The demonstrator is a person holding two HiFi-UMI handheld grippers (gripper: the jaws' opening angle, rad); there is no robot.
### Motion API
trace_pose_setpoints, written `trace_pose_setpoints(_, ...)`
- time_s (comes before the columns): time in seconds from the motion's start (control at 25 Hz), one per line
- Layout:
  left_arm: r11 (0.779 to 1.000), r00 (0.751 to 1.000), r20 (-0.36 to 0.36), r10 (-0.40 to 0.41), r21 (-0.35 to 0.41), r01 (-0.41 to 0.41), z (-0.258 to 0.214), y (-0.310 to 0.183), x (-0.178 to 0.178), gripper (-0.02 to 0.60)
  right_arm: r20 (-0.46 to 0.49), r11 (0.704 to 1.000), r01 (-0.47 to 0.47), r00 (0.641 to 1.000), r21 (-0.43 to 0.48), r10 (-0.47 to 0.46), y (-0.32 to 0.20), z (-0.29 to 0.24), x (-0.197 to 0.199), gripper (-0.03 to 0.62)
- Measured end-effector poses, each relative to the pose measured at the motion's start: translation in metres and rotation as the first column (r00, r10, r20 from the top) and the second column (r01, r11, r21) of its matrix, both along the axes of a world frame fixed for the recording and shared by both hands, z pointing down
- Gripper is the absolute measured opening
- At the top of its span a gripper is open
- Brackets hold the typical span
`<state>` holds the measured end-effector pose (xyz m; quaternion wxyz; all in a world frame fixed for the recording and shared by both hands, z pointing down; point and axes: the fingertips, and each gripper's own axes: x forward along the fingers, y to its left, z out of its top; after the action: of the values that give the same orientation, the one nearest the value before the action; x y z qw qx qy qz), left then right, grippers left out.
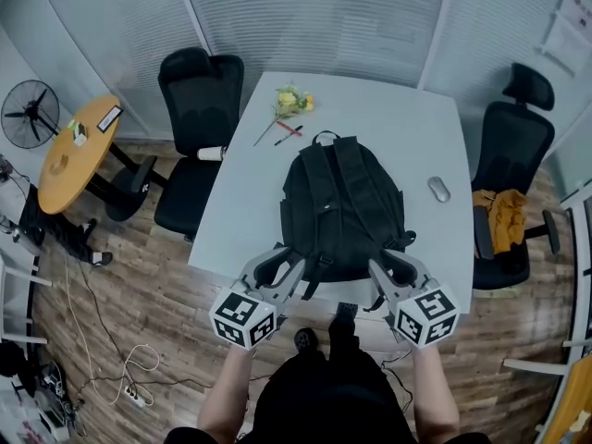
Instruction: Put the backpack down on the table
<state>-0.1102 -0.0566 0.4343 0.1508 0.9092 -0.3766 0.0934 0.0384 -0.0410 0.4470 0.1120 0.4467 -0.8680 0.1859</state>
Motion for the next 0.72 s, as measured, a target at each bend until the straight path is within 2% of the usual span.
trace_pose_setpoints(0.24,1.000,1.000,-0.006,0.006,0.029,-0.006,-0.008,0.025,-0.013,0.063,0.016,0.999,-0.008,1.000,0.050,0.008,0.028,-0.013,-0.019,0.092)
trace_pose_setpoints(0.72,0.999,1.000,-0.017,0.015,0.040,-0.014,-0.011,0.063,-0.023,0.002,0.043,0.993,0.019,0.999,0.114,-0.024,0.071,-0.025,-0.040,0.011)
